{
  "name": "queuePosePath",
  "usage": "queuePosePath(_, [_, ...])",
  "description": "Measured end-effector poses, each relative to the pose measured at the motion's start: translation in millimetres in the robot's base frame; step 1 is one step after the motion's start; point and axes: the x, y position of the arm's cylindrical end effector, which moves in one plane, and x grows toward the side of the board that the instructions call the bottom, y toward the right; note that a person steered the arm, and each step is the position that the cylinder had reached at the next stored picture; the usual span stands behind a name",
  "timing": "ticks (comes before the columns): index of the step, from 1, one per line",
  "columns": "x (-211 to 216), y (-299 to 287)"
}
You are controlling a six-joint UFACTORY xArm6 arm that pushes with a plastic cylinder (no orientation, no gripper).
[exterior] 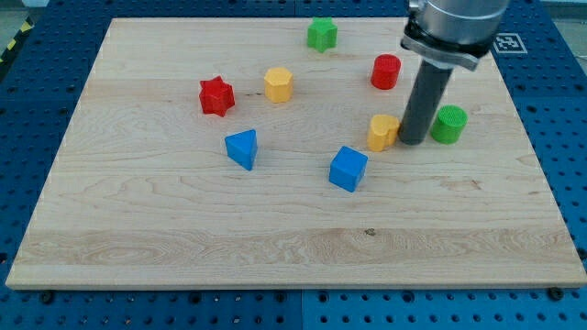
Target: Place the yellow heart to the top of the blue cube
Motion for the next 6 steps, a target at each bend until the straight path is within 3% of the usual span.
queuePosePath(1, [-16.0, -1.7])
queuePosePath(4, [5.2, 31.1])
queuePosePath(6, [5.2, -24.7])
